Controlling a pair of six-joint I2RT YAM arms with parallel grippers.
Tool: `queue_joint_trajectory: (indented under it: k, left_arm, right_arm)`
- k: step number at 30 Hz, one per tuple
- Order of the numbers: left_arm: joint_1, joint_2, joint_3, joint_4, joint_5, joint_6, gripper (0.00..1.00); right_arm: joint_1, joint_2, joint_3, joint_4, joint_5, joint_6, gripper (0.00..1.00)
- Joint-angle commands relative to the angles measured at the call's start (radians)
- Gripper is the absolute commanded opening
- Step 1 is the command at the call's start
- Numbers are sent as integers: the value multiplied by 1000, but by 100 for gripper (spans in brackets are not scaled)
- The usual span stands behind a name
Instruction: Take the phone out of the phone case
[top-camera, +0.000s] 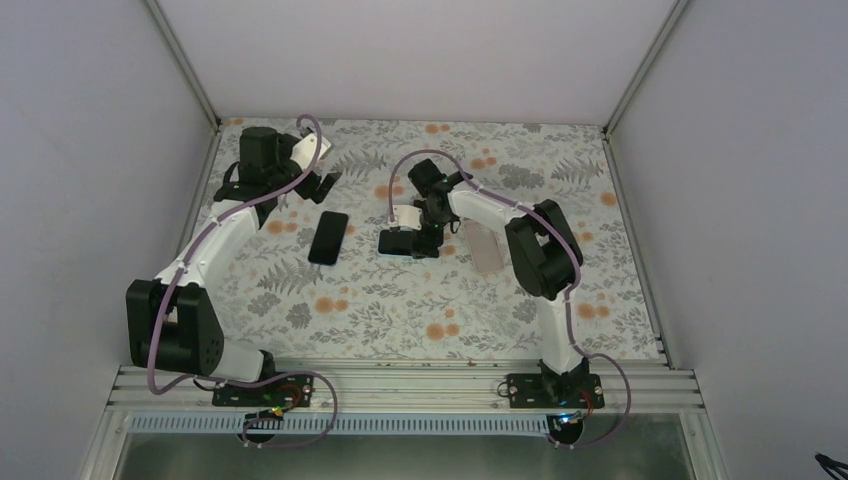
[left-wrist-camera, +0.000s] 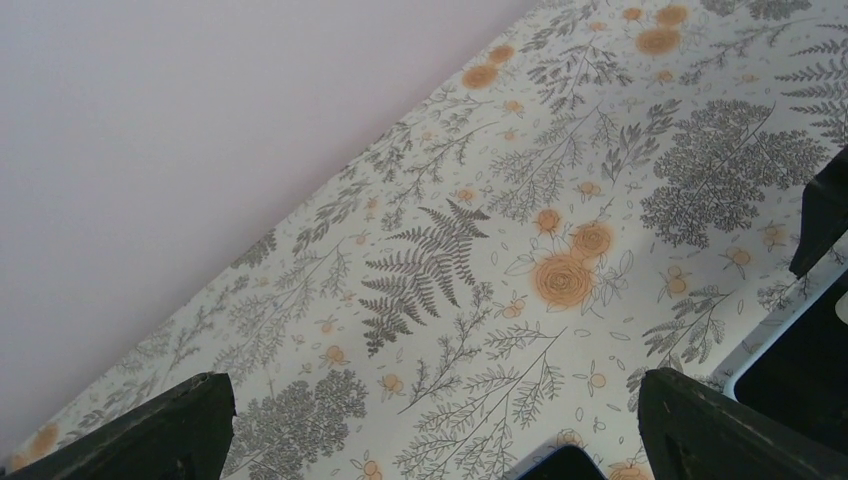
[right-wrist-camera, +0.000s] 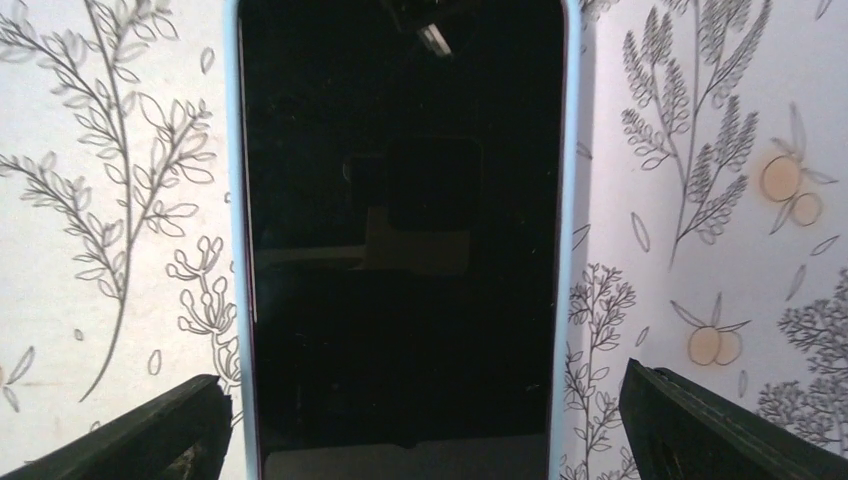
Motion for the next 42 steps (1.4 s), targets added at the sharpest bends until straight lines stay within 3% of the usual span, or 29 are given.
queue_joint_trajectory:
  k: [1,9,15,19,23,27,34,42]
  left_arm:
    - [19,12,-11,49,44,-25,100]
    - [32,27,-6,30,63,-24,100]
    - [34,32,-31,53,82,-39,100]
    - [34,65,-22,30,153,-48,100]
    - [31,141,44,-77,252,-39,100]
    - [25,241,183,-303,407,25,100]
    - [17,402,384,-602,708,67,100]
    - [-26,528,494,-733,872,74,100]
  right_arm:
    - [7,29,27,-6,27,-21,100]
    - [12,77,52,-42,14,-9,100]
    - [36,74,-23,45,119,17,100]
    - [36,74,-44,70,138,47,88]
    - [43,-14,-87,121,99,76,73]
    - [57,-149,-163,205,109,95,64]
    - [93,-311,-235,321,176,128,64]
    - [115,-367,-269,436,270,163,63]
